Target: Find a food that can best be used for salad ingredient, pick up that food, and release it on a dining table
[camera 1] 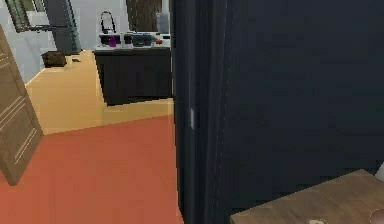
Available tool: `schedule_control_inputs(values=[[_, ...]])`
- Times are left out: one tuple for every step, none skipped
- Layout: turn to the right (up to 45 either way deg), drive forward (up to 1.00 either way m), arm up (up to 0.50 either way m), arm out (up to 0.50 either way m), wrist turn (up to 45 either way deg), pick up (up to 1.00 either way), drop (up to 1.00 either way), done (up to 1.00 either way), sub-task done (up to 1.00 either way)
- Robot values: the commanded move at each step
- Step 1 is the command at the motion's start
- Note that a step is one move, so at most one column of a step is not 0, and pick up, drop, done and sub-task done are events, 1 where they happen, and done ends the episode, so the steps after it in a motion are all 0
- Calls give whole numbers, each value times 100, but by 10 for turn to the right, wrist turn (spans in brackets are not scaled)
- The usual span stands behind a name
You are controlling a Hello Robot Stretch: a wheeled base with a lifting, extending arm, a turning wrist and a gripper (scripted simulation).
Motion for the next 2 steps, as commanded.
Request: schedule_control_inputs(values=[[0, 0, 0, 0, 330, 0, 0, 0, 0], [0, 0, 0, 2, 0, 0, 0, 0, 0]])
